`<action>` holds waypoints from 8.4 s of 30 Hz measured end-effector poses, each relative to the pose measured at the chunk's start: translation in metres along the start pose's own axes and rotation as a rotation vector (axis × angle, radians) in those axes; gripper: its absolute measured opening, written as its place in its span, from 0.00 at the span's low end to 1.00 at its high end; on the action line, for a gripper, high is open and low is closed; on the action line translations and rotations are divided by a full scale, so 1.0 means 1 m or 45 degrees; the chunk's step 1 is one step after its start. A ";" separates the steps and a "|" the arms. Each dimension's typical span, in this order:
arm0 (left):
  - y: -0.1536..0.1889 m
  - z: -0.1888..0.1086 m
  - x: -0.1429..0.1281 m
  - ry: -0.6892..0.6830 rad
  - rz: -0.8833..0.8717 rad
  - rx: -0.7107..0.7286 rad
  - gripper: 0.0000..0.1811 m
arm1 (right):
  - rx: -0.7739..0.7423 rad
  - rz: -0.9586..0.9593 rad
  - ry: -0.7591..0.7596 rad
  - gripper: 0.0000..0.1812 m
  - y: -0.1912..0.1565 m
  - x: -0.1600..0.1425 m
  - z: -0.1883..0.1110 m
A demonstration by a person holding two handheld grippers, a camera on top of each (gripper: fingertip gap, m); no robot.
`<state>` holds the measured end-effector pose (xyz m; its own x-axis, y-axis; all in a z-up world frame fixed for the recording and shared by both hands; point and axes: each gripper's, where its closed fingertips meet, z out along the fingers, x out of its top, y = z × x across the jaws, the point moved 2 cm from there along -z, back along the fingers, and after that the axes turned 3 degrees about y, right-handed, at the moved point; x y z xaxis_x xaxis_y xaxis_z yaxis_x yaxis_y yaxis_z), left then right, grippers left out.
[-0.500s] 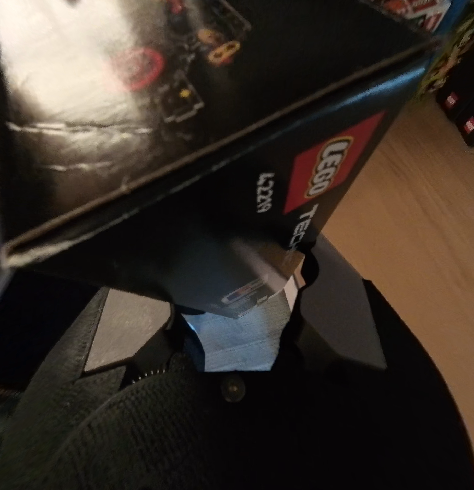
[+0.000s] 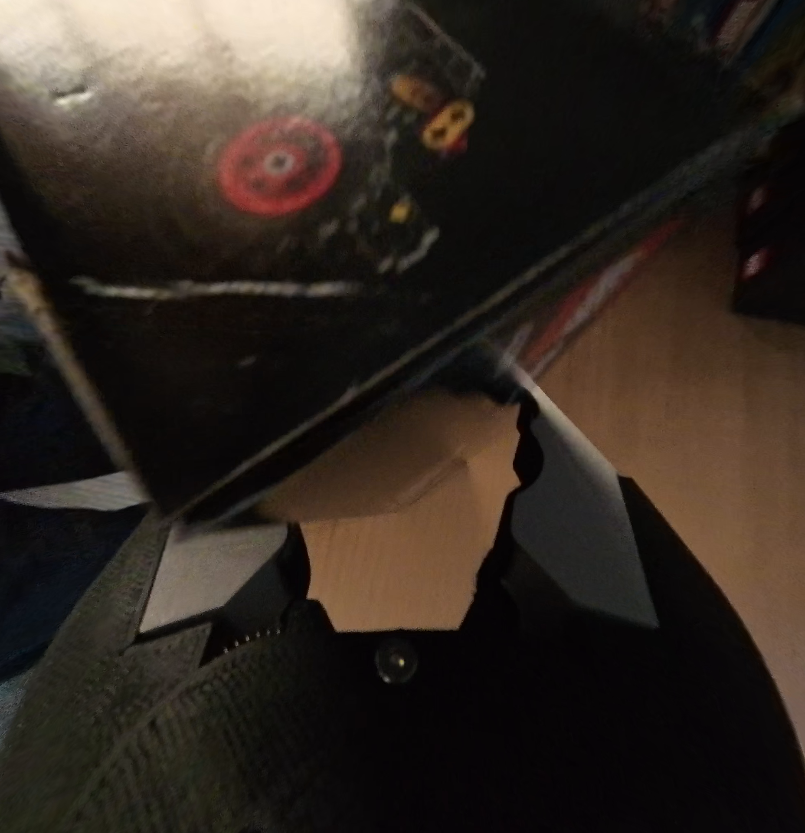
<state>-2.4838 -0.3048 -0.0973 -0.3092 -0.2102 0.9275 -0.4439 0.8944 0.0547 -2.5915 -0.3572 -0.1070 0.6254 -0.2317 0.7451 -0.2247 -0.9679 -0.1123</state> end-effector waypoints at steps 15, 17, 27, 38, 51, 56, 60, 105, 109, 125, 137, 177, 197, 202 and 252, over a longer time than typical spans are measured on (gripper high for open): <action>0.032 -0.010 0.006 0.073 -0.375 0.257 0.56 | -0.512 0.906 0.539 0.71 -0.106 0.004 -0.034; 0.039 -0.045 -0.005 0.062 -0.405 0.220 0.54 | -0.620 0.948 0.505 0.70 -0.129 0.018 -0.016; 0.087 -0.360 -0.109 -0.088 -0.545 0.471 0.49 | -1.334 0.949 0.337 0.73 -0.114 0.038 0.057; 0.150 -0.518 -0.233 -0.111 -0.888 0.822 0.44 | -1.139 0.717 0.361 0.70 -0.047 0.001 0.073; 0.139 -0.417 -0.250 -0.055 -1.060 0.709 0.41 | -1.026 0.626 0.422 0.70 0.122 0.015 0.061; 0.120 -0.392 -0.238 -0.005 -1.048 0.735 0.41 | -0.977 0.589 0.371 0.69 0.190 0.027 0.064; 0.107 -0.374 -0.233 0.012 -1.042 0.735 0.41 | -1.003 0.534 0.238 0.65 0.229 0.021 0.059; 0.216 -0.633 -0.138 0.313 -0.529 1.033 0.41 | -0.911 -0.075 0.304 0.45 -0.286 0.160 0.088; 0.224 -0.685 -0.090 0.430 -0.417 1.063 0.41 | -0.936 -0.051 0.546 0.44 -0.324 0.248 0.045; 0.191 -0.676 0.012 0.598 -0.217 0.910 0.39 | -1.179 -0.013 0.737 0.19 -0.361 0.312 -0.105; 0.080 -0.604 0.051 0.573 -0.144 0.917 0.40 | -1.165 -0.233 0.539 0.27 -0.285 0.361 -0.133; -0.150 -0.791 -0.157 0.130 -0.323 0.643 0.38 | -1.390 0.205 0.586 0.34 -0.253 0.512 0.083; -0.198 -0.587 0.088 0.283 -0.164 0.534 0.36 | -0.833 -0.159 0.803 0.30 -0.213 0.528 -0.006; -0.198 -0.574 0.092 0.231 -0.087 0.571 0.36 | -0.880 -0.126 0.772 0.31 -0.198 0.519 -0.040; -0.241 -0.588 0.107 0.182 -0.085 0.738 0.37 | -2.077 0.101 0.337 0.40 -0.070 0.440 -0.315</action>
<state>-1.9158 -0.3110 0.2064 -0.1668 -0.1673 0.9717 -0.8570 0.5119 -0.0590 -2.5359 -0.3610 0.4355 0.4766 -0.0850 0.8750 -0.8523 0.1991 0.4836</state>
